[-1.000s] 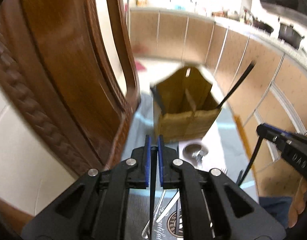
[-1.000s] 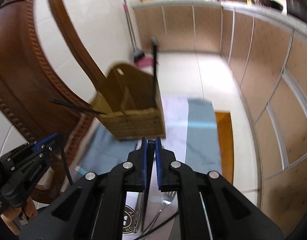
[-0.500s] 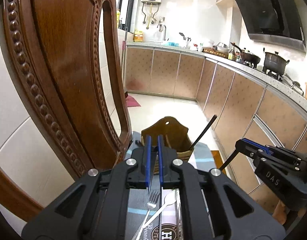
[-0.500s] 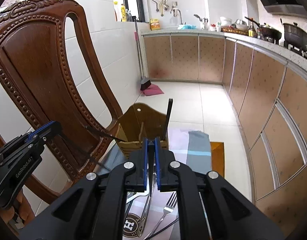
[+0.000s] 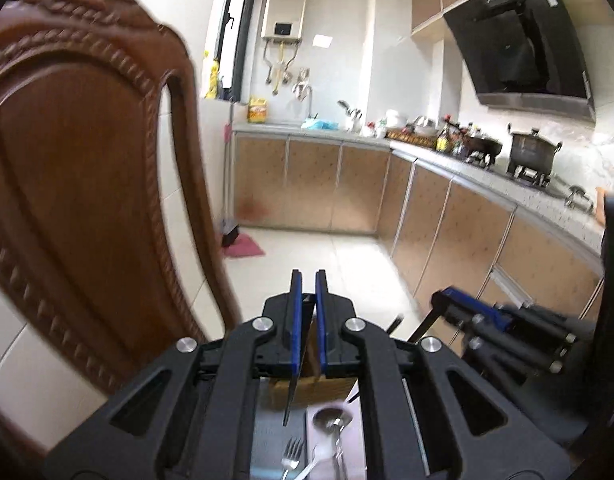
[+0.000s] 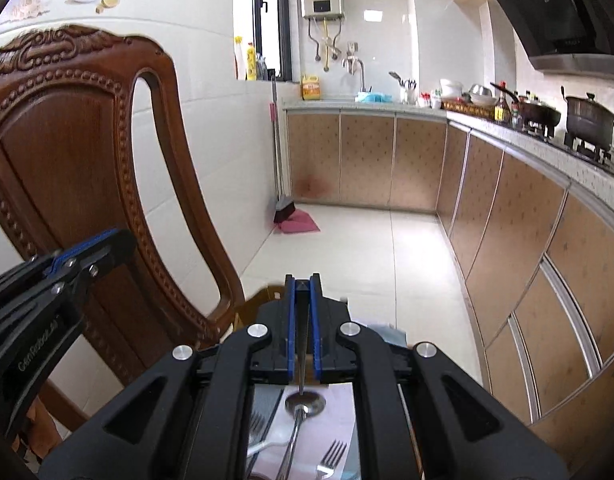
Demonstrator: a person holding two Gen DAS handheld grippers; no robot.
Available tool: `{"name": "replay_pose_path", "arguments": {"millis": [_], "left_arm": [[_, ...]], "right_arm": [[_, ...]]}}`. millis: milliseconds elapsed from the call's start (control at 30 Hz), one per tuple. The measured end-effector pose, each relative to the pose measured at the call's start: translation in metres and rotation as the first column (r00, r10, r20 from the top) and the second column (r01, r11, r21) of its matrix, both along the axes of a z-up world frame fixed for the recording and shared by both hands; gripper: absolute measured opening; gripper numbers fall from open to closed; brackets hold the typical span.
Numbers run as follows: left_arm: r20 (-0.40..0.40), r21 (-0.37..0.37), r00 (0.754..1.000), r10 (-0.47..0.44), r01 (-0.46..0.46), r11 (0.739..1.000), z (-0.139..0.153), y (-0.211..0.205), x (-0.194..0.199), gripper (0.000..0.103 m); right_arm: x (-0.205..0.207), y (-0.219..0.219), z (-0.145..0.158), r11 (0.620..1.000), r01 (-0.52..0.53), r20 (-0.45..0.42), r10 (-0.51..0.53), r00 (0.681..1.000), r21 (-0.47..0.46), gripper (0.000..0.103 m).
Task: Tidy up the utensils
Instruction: 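Drop the chopsticks into the holder by opening both grippers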
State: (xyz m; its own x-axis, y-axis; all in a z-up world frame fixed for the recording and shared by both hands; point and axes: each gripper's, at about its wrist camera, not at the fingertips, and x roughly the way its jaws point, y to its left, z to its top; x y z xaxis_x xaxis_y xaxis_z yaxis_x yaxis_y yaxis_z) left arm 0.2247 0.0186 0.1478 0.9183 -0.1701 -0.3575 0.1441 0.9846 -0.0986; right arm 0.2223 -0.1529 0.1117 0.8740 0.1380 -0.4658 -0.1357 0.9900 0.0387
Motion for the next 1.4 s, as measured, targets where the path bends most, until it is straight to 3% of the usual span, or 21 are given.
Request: {"name": "replay_pose_path", "arguments": {"millis": [200,367,633,800,967,1033,1133,1267,1333,1400], "left_arm": [[0.026,-0.004,1.0,0.016,-0.016,1.0,0.015,-0.004,0.041,0.006],[0.022,-0.008,0.999,0.034,-0.034,0.999,-0.003,-0.006,0.079,0.006],[-0.055,-0.013,0.998,0.037,-0.037,0.999,-0.053,-0.004,0.126,0.006],[-0.119,-0.011,0.991,0.054,-0.056,0.998,-0.083,0.004,0.137,0.006],[-0.148,-0.004,0.987,0.067,-0.068,0.998,-0.094,0.012,0.132,0.007],[-0.14,-0.001,0.988,0.073,-0.074,0.997,-0.093,0.014,0.126,0.007],[-0.132,-0.003,0.988,0.077,-0.078,0.997,-0.084,0.014,0.116,0.021],[-0.106,-0.003,0.991,0.079,-0.079,0.997,-0.075,0.016,0.086,0.041],[-0.088,0.0,0.993,0.078,-0.079,0.997,-0.073,0.017,0.065,0.056],[-0.08,0.009,0.994,0.075,-0.074,0.997,-0.074,0.015,0.044,0.063]], "right_arm": [[0.019,-0.004,0.012,1.0,0.019,0.028,-0.019,0.999,0.019,0.008],[0.045,-0.003,0.004,0.999,0.033,0.026,-0.033,0.999,0.015,0.008],[0.087,-0.003,-0.035,0.999,0.031,-0.021,-0.03,0.999,0.024,0.008],[0.101,0.002,-0.062,0.999,0.034,-0.055,-0.034,0.998,0.005,0.008],[0.103,0.004,-0.075,0.999,0.048,-0.097,-0.05,0.994,-0.019,0.008],[0.1,0.003,-0.076,0.998,0.061,-0.106,-0.065,0.992,-0.034,0.019],[0.09,0.0,-0.071,0.997,0.069,-0.09,-0.072,0.993,-0.041,0.039],[0.061,-0.002,-0.056,0.994,0.075,-0.044,-0.078,0.996,-0.077,0.043],[0.042,-0.007,-0.05,0.993,0.076,-0.027,-0.079,0.997,-0.092,0.048],[0.022,-0.011,-0.047,0.99,0.077,-0.02,-0.08,0.997,-0.116,0.049]]}}
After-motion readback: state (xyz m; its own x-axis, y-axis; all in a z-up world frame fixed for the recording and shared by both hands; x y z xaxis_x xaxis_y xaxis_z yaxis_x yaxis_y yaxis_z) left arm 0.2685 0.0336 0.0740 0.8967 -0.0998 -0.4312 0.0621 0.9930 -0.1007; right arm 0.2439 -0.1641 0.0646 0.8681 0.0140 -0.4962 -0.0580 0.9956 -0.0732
